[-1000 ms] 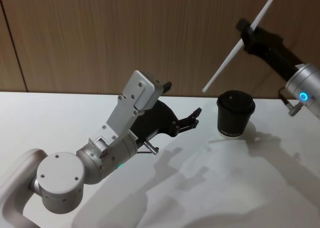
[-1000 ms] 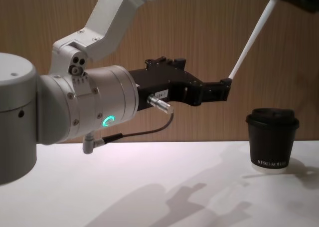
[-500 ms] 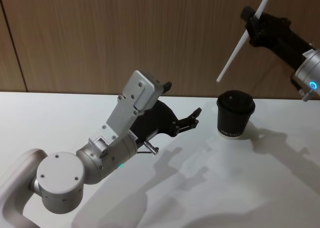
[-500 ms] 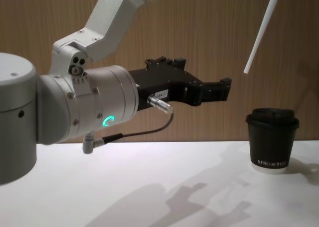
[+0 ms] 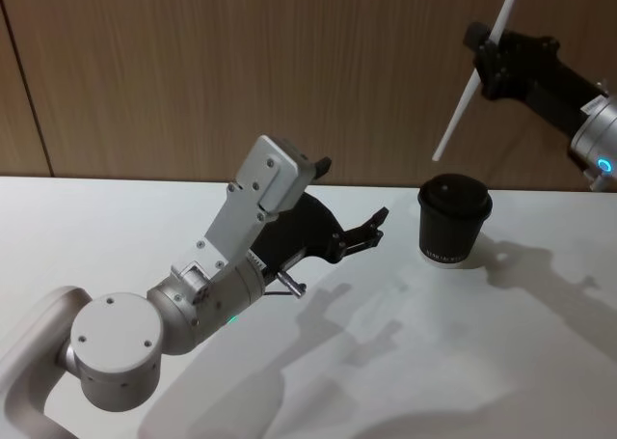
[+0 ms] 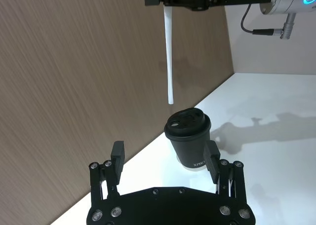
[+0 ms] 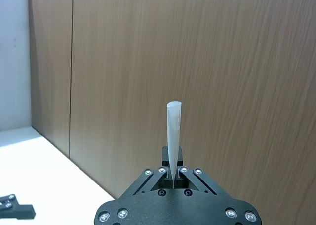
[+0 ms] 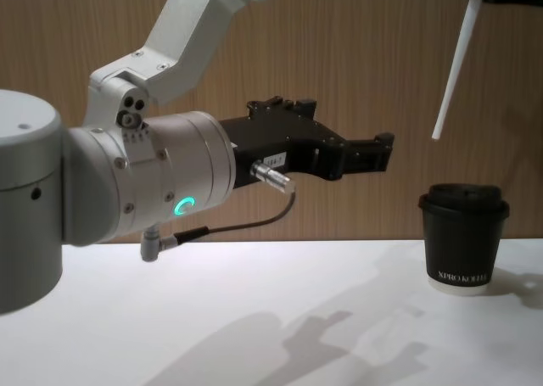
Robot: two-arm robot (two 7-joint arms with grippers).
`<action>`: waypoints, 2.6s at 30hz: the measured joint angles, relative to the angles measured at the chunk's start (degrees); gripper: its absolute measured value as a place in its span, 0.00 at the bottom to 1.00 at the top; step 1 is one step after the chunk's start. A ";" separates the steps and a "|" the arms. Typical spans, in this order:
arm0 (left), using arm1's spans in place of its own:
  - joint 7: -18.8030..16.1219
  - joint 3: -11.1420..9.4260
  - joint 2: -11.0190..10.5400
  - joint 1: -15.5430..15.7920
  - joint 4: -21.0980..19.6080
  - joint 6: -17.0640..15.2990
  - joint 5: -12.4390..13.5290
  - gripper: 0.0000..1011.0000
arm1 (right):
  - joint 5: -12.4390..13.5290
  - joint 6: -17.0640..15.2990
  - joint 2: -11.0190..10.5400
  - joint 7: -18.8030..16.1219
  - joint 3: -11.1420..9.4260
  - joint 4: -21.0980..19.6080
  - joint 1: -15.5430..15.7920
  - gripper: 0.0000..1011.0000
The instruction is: Pick up the straw with one hand, pass it to the other hand, and insert it into the cup.
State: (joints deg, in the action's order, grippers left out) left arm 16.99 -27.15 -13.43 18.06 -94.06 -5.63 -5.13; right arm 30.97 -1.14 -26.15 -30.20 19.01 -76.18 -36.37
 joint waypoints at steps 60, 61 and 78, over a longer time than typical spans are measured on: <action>0.00 0.00 0.00 0.00 0.00 0.00 0.00 0.99 | -6.07 5.48 3.78 -5.79 2.03 19.24 -6.80 0.00; 0.00 0.00 0.00 0.00 0.00 0.00 0.00 0.99 | -6.08 5.47 3.79 -5.87 2.03 19.29 -6.81 0.00; 0.00 0.00 0.00 0.00 0.00 0.00 0.00 0.99 | -6.20 5.40 3.94 -6.63 2.16 19.92 -6.93 0.37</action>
State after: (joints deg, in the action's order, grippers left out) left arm 16.99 -27.15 -13.43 18.06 -94.06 -5.63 -5.13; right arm 24.76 4.25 -22.21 -36.83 21.17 -56.26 -43.31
